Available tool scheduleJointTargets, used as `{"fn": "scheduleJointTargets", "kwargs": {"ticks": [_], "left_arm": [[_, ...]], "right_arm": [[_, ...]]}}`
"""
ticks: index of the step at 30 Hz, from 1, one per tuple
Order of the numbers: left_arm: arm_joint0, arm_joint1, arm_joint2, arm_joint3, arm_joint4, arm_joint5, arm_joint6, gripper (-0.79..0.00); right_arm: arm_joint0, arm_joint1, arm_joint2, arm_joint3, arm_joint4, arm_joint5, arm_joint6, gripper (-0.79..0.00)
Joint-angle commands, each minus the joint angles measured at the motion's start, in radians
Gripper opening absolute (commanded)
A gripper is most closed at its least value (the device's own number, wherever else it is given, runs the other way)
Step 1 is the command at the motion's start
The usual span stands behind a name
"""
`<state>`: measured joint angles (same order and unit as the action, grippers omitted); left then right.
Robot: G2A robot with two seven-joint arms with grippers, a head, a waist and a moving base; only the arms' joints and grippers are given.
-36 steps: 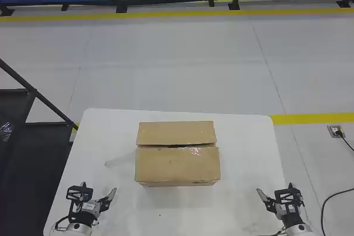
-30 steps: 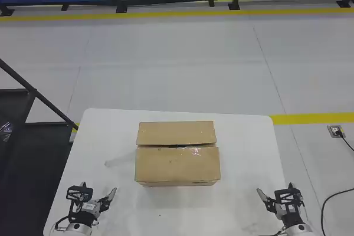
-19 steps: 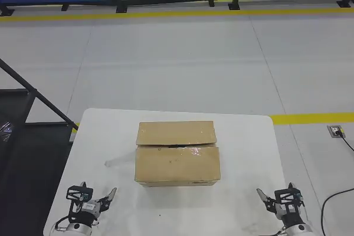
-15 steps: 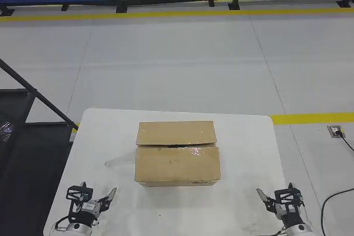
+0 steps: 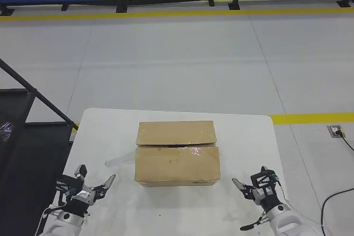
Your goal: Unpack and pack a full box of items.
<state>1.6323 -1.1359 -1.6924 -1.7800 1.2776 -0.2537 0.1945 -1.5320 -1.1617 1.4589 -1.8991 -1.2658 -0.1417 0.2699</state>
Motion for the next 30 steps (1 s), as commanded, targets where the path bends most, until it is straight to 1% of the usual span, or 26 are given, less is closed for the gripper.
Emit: {"fn": "scheduleJointTargets", "kwargs": {"ticks": [1,3,5,16,18,20,22,27,30], "left_arm": [[-0.017,0.0,-0.013,0.005,-0.031,-0.018,0.011,0.0],[-0.033,0.001,-0.027,0.017,-0.073,-0.044,0.003,0.0],[-0.039,0.001,-0.037,0.027,-0.09,-0.038,-0.012,0.0],[-0.039,0.001,-0.037,0.027,-0.09,-0.038,-0.012,0.0],[-0.042,0.001,-0.029,0.02,-0.094,-0.049,-0.021,0.0],[-0.054,0.001,-0.024,0.012,-0.095,-0.047,-0.038,0.0],[-0.064,0.0,-0.016,0.007,-0.089,-0.042,-0.049,0.0],[-0.079,-0.001,-0.003,0.01,-0.068,-0.033,-0.052,0.0],[-0.084,-0.002,0.004,0.016,-0.07,-0.029,-0.045,0.0]], "right_arm": [[0.044,-0.003,-0.02,0.002,0.037,-0.019,0.047,0.0],[0.089,-0.006,-0.041,0.009,0.082,-0.027,0.094,0.0],[0.122,-0.01,-0.055,0.011,0.091,0.002,0.136,0.0],[0.123,-0.01,-0.057,0.014,0.106,-0.008,0.128,0.0],[0.146,-0.012,-0.044,0.04,0.202,-0.051,0.108,0.0],[0.169,-0.013,-0.02,0.055,0.266,-0.075,0.074,0.0],[0.177,-0.011,0.01,0.056,0.315,-0.102,0.07,0.0],[0.186,-0.004,0.057,0.044,0.38,-0.161,0.104,0.0],[0.226,-0.002,0.056,0.093,0.506,-0.239,0.161,0.0]]}}
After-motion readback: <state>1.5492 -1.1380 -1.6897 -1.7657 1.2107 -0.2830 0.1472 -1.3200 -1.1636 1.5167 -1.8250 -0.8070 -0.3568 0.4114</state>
